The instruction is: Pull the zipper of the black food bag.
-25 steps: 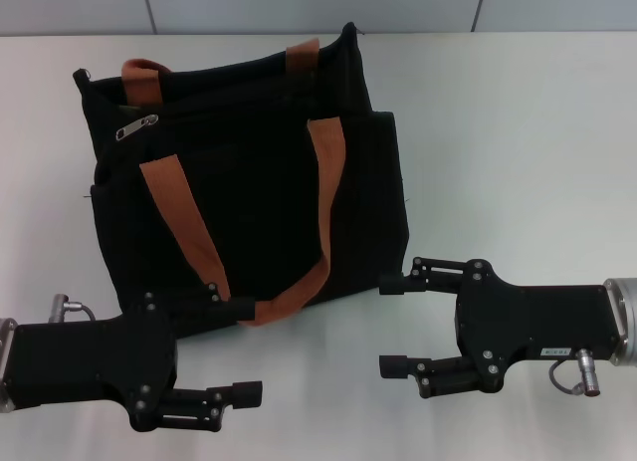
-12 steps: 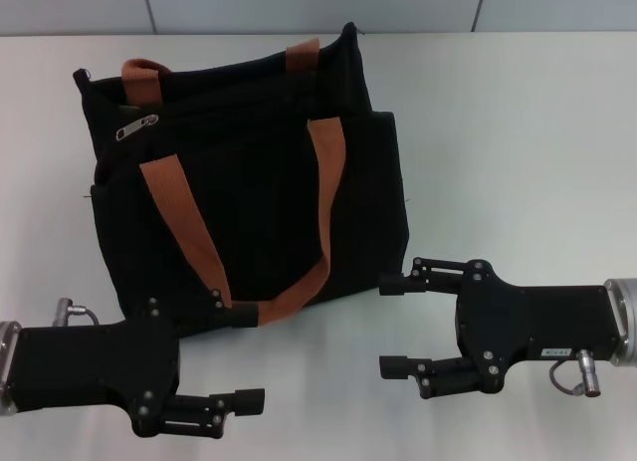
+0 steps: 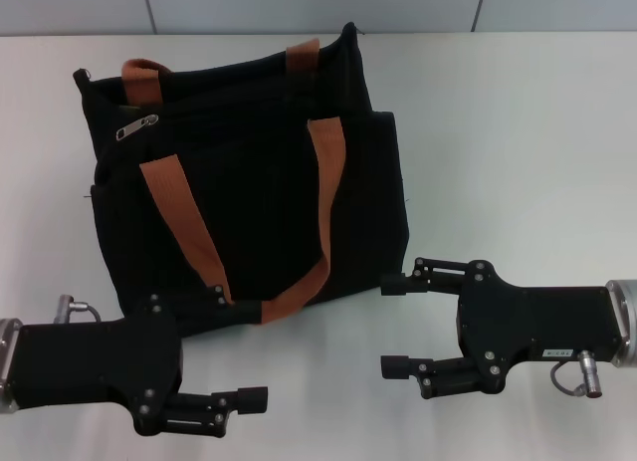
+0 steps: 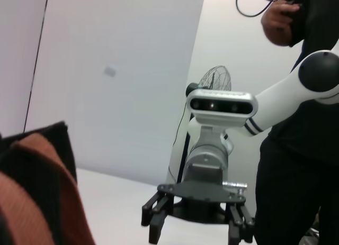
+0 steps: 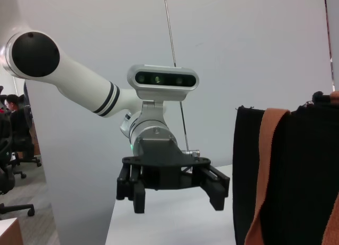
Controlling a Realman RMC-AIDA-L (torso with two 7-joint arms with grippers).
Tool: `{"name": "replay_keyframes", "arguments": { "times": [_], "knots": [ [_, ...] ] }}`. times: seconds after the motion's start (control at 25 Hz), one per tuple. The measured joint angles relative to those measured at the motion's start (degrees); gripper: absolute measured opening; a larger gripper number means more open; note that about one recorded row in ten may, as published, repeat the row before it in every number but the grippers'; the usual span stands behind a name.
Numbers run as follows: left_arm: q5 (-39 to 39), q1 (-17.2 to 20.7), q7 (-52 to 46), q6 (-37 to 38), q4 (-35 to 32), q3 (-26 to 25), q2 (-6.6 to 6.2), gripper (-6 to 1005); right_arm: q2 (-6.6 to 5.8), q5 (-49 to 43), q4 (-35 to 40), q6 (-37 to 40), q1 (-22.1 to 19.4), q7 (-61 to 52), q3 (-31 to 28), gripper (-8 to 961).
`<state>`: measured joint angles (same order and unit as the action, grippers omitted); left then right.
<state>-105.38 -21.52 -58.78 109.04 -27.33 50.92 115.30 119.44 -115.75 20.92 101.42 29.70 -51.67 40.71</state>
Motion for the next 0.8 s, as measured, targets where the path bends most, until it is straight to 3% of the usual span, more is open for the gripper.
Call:
{"name": "replay_keyframes", "arguments": {
  "times": [0.2,0.36,0.72,0.8],
  "knots": [
    [0.15,-0.70,1.63,2.31,0.09,-2.03,0.59,830,0.00,0.00,0.00,-0.08,0.00,0.00,0.02,814],
    [1.25,-1.02,4.35,5.63,0.38,-7.62,1.29,830,0.00,0.00,0.00,-0.11,0.01,0.00,-0.01,814],
    [24.60,3.82,5.28,4.95,1.56,-11.86,1.45,829,-0.08,0.00,0.00,-0.23,-0.09,0.00,-0.28,814],
    [26.40,4.52,5.28,3.21,2.15,-14.44,1.32,829,-0.09,0.00,0.00,-0.24,-0.14,0.00,-0.28,813]
  ]
}}
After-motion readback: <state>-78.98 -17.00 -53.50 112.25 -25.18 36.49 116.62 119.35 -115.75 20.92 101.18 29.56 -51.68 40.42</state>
